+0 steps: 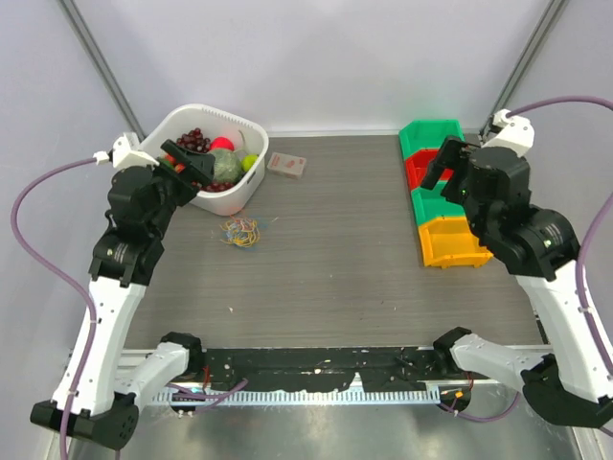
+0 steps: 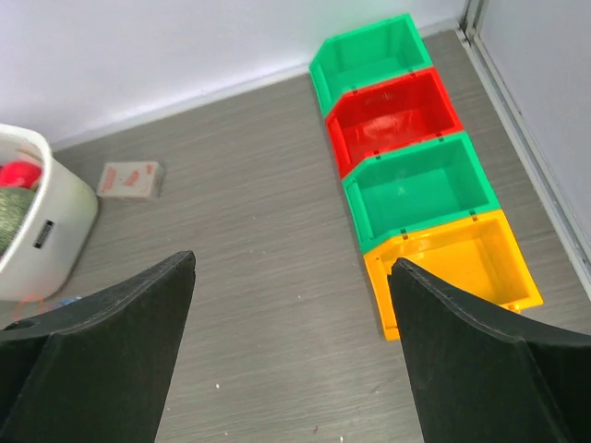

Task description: Untangle the cables

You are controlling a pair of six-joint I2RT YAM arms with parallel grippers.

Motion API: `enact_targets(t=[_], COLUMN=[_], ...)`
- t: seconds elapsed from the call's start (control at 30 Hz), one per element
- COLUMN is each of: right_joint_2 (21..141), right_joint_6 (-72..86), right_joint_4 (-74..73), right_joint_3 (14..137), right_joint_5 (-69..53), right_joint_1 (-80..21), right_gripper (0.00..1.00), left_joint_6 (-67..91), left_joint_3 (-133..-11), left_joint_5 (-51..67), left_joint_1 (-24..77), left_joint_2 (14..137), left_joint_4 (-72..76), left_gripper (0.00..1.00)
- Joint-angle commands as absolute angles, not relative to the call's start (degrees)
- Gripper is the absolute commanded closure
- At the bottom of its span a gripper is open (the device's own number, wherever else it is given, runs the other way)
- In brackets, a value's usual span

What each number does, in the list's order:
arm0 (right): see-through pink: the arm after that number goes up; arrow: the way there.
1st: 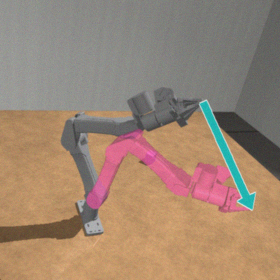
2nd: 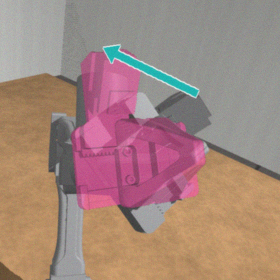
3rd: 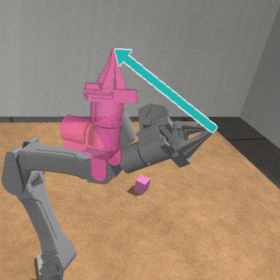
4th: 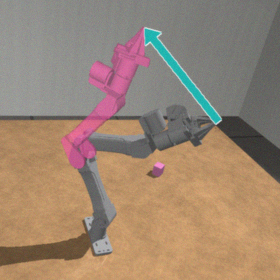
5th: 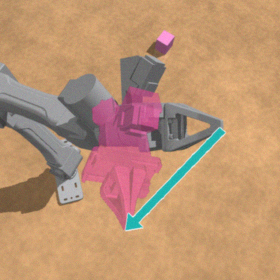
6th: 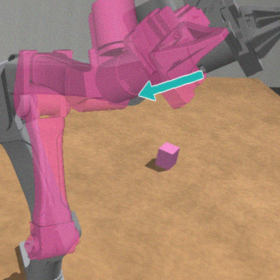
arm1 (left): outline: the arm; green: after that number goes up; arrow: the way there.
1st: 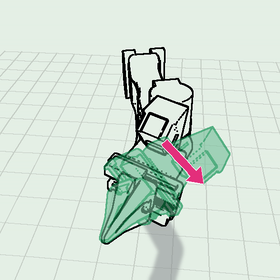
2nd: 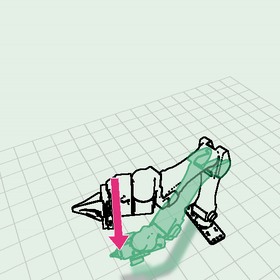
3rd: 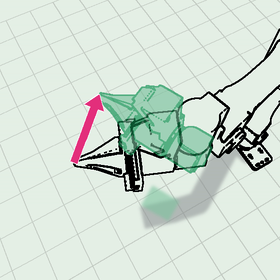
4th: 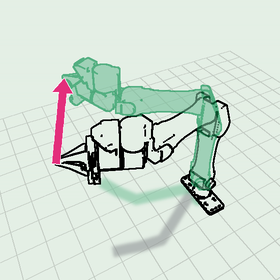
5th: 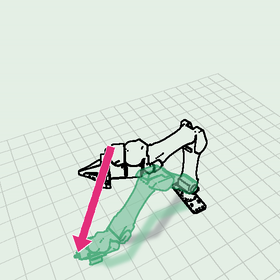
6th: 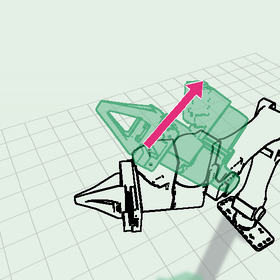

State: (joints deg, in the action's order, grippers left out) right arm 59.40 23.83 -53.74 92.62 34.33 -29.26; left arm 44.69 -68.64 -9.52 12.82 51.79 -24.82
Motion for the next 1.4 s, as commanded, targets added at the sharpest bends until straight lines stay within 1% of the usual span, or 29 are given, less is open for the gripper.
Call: enact_targets(t=[0.0, 0.03, 0.17, 0.3, 0.4, 0.5, 0.67, 0.8, 0.87, 0.93, 0.97, 1.1, 1.13, 1.2, 1.23, 1.27, 1.3, 1.33, 1.37], right_joint_2=[62.40, 63.10, 63.99, 62.58, 60.56, 59.68, 59.76, 60.90, 61.17, 61.26, 61.35, 61.08, 61.08, 61.26, 61.43, 61.52, 61.87, 62.22, 62.49], right_joint_6=[26.63, 26.89, 26.28, 26.81, 26.02, 25.06, 23.56, 23.55, 23.99, 24.08, 24.08, 24.26, 24.43, 24.78, 24.87, 25.40, 25.49, 25.75, 25.84], right_joint_4=[-56.69, -57.47, -58.36, -56.79, -54.59, -53.62, -52.82, -52.56, -52.65, -52.56, -52.65, -52.65, -52.65, -52.65, -52.65, -52.56, -52.56, -52.56, -52.38], right_joint_3=[93.78, 93.87, 92.91, 90.54, 88.69, 87.54, 87.01, 87.45, 87.71, 88.15, 88.24, 87.80, 87.54, 87.10, 86.84, 86.66, 86.14, 85.96, 85.35], right_joint_5=[36.47, 36.65, 34.63, 31.74, 26.47, 24.09, 20.66, 17.84, 16.88, 15.74, 15.12, 15.29, 15.38, 14.94, 14.68, 14.42, 14.33, 13.98, 13.63], right_joint_1=[-29.44, -29.44, -29.44, -29.44, -29.44, -29.44, -29.53, -29.44, -29.44, -29.44, -29.53, -29.53, -29.53, -29.36, -29.44, -29.44, -29.44, -29.44, -29.44], right_gripper=[0.09, 0.09, 0.09, 0.09, 0.09, 0.09, 0.11, 0.12, 0.12, 0.12, 0.13, 0.13, 0.14, 0.14, 0.14, 0.14, 0.15, 0.15, 0.16], left_joint_6=[44.91, 45.52, 49.91, 50.71, 50.89, 52.38, 47.21, 41.86, 38.95, 36.13, 35.25, 34.81, 34.63, 34.54, 34.54, 34.63, 35.06, 35.68, 36.29], left_joint_3=[-75.31, -76.02, -73.58, -67.60, -64.61, -62.41, -60.04, -60.46, -61.87, -64.67, -66.78, -67.68, -66.81, -64.96, -63.82, -62.76, -61.80, -60.48, -58.90], left_joint_5=[-11.25, -11.77, -15.02, -15.91, -13.98, -12.22, -8.44, -6.85, -8.52, -7.65, -6.60, -5.63, -5.19, -3.35, -2.56, -1.33, -0.36, -0.26, -0.26], left_joint_1=[12.48, 12.57, 12.57, 12.57, 12.57, 12.92, 14.76, 14.68, 14.59, 14.50, 14.50, 14.59, 14.68, 14.77, 14.94, 15.20, 15.64, 16.60, 17.83], left_joint_2=[59.13, 60.46, 63.10, 64.94, 68.54, 72.15, 78.47, 84.36, 89.35, 94.02, 96.13, 100.37, 100.46, 100.20, 99.93, 99.32, 98.53, 97.22, 95.55], left_joint_4=[-36.88, -39.52, -46.23, -44.83, -43.25, -42.19, -32.11, -24.45, -23.82, -25.65, -26.80, -28.22, -27.52, -26.20, -25.76, -25.75, -25.75, -25.66, -25.58], left_gripper=[0.06, 0.00, 0.00, 0.00, 0.00, 0.00, 0.00, 0.00, 0.00, 0.00, 0.02, 0.21, 0.29, 0.51, 0.63, 0.78, 0.89, 0.97, 1.00])
